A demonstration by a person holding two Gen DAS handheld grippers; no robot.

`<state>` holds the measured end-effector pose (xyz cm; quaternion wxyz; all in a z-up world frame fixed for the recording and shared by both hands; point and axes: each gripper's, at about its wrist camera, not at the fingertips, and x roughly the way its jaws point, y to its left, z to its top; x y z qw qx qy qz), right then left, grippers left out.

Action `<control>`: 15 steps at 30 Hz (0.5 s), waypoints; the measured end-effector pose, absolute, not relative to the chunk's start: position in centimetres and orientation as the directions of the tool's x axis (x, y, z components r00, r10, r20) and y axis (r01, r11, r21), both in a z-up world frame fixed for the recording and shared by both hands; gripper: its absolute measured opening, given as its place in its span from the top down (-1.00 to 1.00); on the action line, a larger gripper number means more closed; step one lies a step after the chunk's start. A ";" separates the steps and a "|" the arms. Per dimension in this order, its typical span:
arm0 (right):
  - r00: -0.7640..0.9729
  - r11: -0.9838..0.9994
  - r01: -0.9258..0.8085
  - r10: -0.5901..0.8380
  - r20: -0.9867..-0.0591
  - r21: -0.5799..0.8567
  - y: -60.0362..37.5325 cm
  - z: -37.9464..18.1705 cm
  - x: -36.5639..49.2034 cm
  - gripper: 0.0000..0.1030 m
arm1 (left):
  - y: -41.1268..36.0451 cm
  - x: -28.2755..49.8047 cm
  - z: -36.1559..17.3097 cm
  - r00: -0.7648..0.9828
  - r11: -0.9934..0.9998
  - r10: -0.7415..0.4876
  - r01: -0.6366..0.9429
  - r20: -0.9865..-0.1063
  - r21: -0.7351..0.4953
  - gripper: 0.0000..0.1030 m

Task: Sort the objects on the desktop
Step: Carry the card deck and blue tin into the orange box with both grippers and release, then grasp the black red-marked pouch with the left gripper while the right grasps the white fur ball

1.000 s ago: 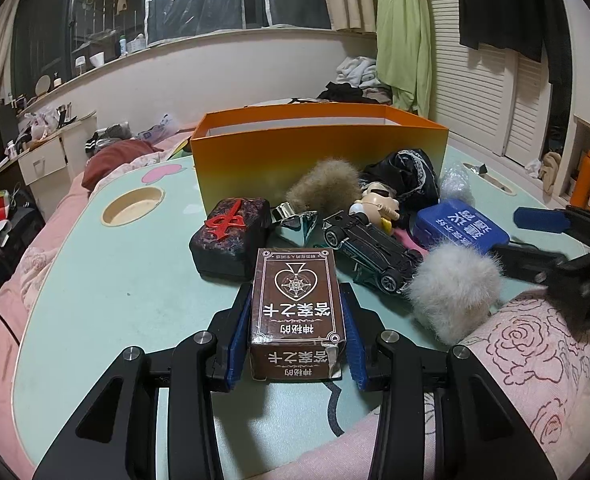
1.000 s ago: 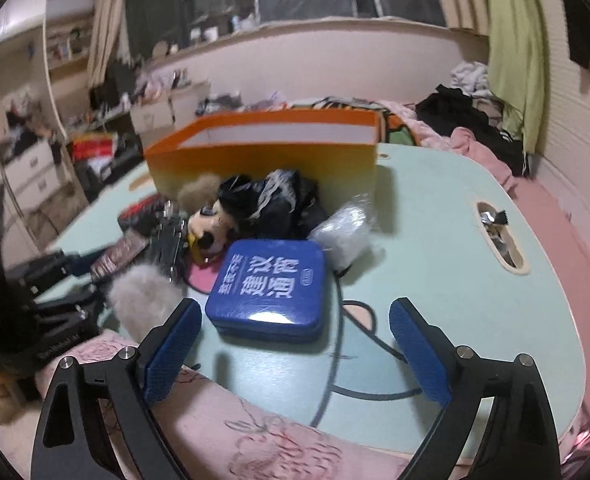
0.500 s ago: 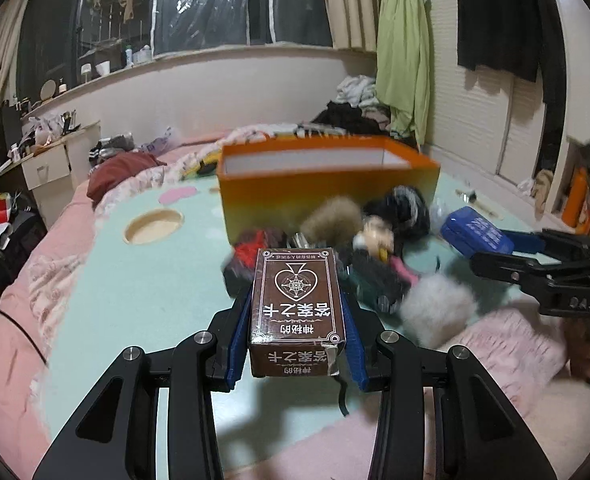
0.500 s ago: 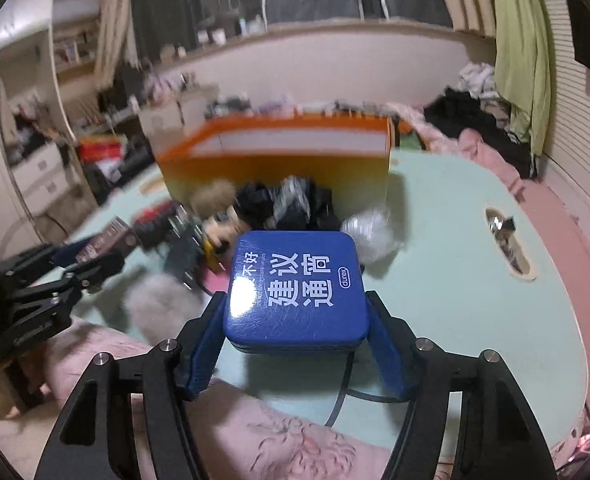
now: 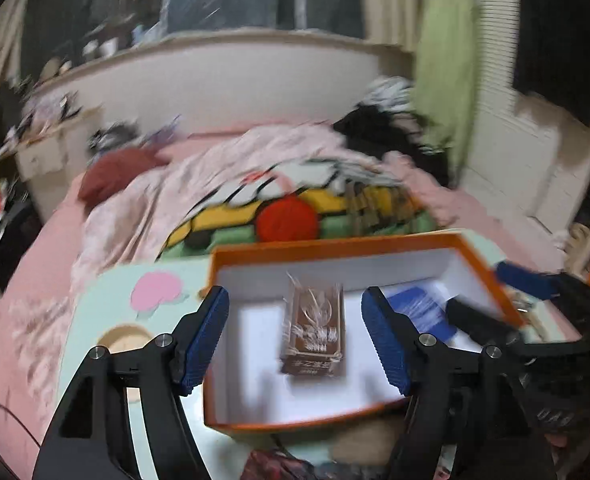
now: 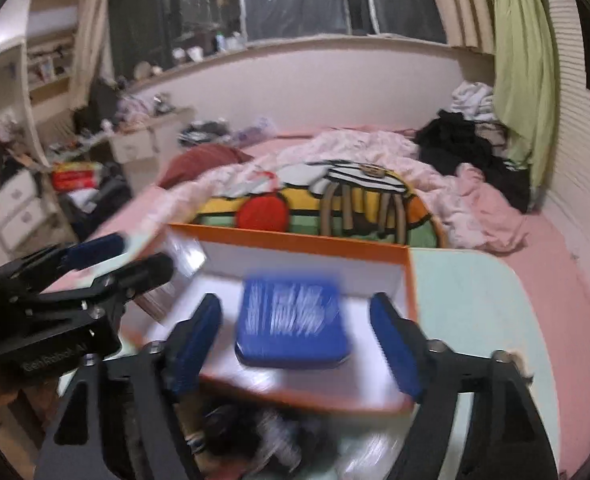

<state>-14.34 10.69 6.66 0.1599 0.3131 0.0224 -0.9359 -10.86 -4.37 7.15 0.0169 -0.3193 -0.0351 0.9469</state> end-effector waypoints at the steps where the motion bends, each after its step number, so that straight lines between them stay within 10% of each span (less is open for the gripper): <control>1: -0.747 -0.944 0.317 -0.307 -0.589 0.090 11.4 6.7 -14.3 -0.53 | -4.9 -10.5 6.9 -0.803 -0.994 0.078 -0.014 -0.591 -0.113 -0.35; 8: -0.774 -0.910 0.360 -0.414 -0.480 0.204 15.4 7.9 -7.8 -0.83 | -5.7 -3.3 9.4 -0.868 -0.987 0.139 -0.084 -0.476 -0.134 -0.59; 15: -0.714 -0.915 0.385 -0.381 -0.587 0.125 16.5 3.9 -1.7 -0.83 | -5.2 3.3 4.6 -0.742 -0.971 0.201 -0.236 -0.640 -0.031 -0.59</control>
